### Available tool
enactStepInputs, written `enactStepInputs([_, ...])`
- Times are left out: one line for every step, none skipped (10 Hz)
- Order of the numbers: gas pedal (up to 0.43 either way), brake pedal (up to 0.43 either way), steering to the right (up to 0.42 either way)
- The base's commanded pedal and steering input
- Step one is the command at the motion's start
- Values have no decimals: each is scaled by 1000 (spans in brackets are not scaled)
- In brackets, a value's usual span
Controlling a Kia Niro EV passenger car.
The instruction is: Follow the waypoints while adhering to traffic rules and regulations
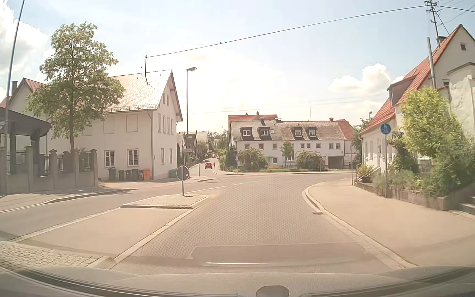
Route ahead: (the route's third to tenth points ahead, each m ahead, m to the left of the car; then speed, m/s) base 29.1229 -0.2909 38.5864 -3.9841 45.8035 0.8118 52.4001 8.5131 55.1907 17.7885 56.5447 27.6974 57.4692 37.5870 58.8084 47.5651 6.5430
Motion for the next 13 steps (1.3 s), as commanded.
enactStepInputs([0, 0, 8])
enactStepInputs([0, 0, 10])
enactStepInputs([0, 0, 11])
enactStepInputs([0, 0, 13])
enactStepInputs([0, 0, 14])
enactStepInputs([0, 0, 14])
enactStepInputs([0, 0, 14])
enactStepInputs([0, 0, 14])
enactStepInputs([0, 0, 13])
enactStepInputs([0, 0, 10])
enactStepInputs([0, 0, 4])
enactStepInputs([8, 0, 3])
enactStepInputs([8, 0, 2])
